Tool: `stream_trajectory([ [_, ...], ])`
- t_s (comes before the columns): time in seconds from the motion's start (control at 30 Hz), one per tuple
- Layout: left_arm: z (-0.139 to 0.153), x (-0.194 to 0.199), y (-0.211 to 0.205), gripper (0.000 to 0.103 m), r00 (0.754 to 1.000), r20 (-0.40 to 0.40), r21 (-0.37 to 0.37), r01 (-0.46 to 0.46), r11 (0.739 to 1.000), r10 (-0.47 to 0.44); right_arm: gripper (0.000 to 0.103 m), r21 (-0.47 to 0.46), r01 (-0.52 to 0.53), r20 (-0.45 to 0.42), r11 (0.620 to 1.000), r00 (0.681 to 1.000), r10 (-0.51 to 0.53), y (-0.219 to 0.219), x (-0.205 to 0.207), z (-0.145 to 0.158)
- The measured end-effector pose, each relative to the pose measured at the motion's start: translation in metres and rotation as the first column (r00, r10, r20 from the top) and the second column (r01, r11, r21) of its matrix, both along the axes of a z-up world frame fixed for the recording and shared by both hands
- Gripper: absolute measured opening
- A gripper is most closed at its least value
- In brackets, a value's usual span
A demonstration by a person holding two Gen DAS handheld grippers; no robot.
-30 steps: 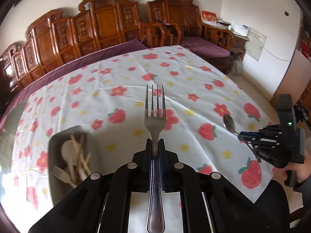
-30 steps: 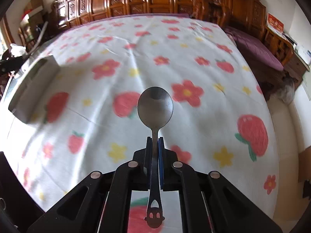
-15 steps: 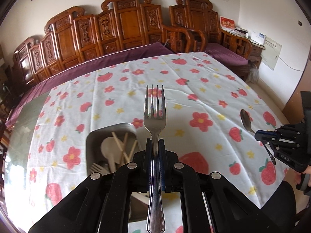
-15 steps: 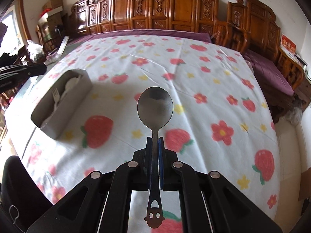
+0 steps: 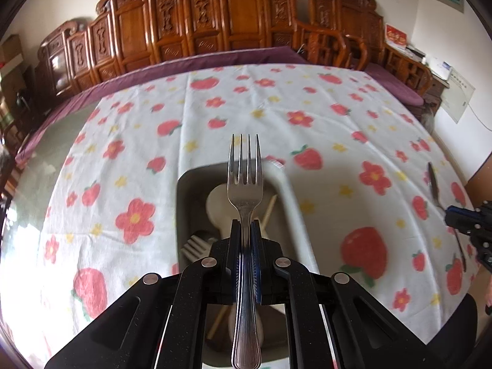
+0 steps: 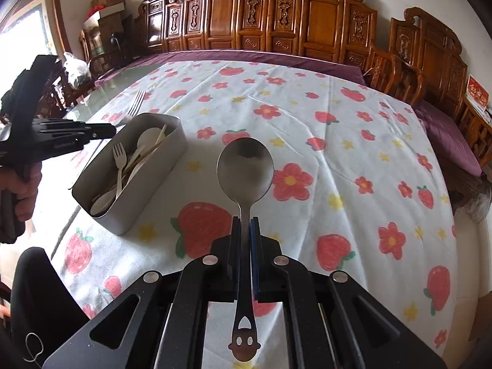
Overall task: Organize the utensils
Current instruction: 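Lower the metal fork into the tray and open the left tool, then lower the metal spoon into the tray and open the right tool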
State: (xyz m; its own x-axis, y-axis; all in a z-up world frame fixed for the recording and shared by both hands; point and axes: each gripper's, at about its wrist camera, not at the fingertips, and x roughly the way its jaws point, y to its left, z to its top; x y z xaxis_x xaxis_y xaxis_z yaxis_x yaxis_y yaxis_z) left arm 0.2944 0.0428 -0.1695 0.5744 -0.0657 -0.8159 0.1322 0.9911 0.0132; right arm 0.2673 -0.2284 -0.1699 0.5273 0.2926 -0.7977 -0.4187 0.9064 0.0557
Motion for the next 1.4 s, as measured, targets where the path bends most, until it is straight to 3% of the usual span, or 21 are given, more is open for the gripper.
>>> stream_trajectory([
  [0.57,-0.040,0.018,0.022,0.006,0.997,-0.071,-0.027,-0.042,0.999,0.040,0.007,-0.015,-0.029,-0.022,0.999,0.999,0.029,0.024,0.006,-0.011],
  [1.0,0.002,-0.007,0.043,0.007,0.999,0.018,-0.025,-0.025,0.999,0.026,0.007,0.022,-0.089,0.001,0.996,0.996,0.089,0.069,0.006,0.007],
  [1.4,0.031,-0.028,0.087,0.007,0.995,0.073,-0.040,-0.058,0.998,0.061,0.007,0.105,-0.154,-0.038,0.983,0.987,0.158,0.158,0.024,0.007],
])
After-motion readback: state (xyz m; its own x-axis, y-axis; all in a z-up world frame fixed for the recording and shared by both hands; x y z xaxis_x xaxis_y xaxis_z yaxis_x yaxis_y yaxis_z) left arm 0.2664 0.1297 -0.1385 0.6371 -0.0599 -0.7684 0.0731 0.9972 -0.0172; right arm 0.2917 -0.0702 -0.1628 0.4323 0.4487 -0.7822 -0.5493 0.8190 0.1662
